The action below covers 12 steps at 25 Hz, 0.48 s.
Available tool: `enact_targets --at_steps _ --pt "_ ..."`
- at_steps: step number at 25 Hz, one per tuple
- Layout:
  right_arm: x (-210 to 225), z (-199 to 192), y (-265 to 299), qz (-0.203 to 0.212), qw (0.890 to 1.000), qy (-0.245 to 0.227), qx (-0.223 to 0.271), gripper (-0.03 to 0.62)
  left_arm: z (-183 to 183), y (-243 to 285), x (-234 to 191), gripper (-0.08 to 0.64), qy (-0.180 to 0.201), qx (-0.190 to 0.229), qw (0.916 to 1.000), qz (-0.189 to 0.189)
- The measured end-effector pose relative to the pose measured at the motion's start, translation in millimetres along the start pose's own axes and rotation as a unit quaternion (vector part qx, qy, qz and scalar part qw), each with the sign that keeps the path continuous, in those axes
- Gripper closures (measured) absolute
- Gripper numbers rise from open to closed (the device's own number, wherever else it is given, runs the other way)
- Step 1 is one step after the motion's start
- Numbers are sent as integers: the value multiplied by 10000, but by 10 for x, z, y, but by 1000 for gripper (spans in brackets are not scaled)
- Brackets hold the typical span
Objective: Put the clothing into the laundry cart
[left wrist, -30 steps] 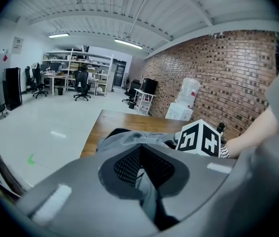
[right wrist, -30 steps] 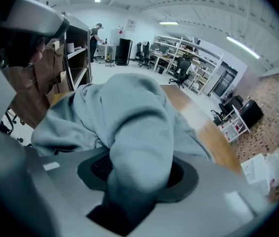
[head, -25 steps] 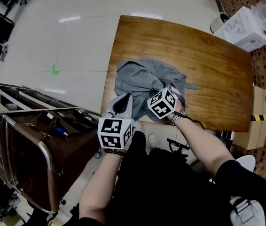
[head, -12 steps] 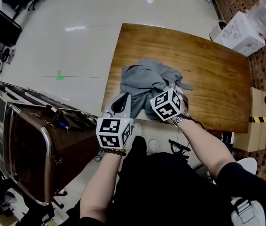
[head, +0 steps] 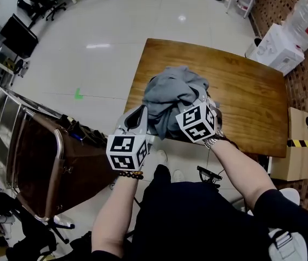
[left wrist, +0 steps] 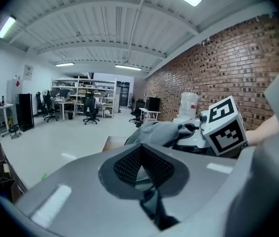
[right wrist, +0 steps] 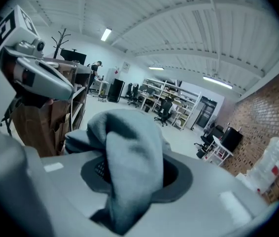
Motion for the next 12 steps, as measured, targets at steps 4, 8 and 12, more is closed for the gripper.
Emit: enact_targets --at_steps 4,8,12 --pt "26 144 -455 -56 9991 -136 397 440 126 -291 207 558 73 167 9997 162" --pt "51 288 -895 -73 9965 -241 795 440 235 -590 396 558 83 311 9989 344" --pt "8 343 -1246 -19 9908 -367 1299 440 206 -853 599 558 121 481 9971 585"
Point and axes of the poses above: the fingertips, and each gripper's own axes: y forward along the fingers, x to its right, z out of its top, the point moved 8 cm from there along -y, backward along the fingers, and after that the axes turned 15 degrees about -x, right-handed, at the moved point
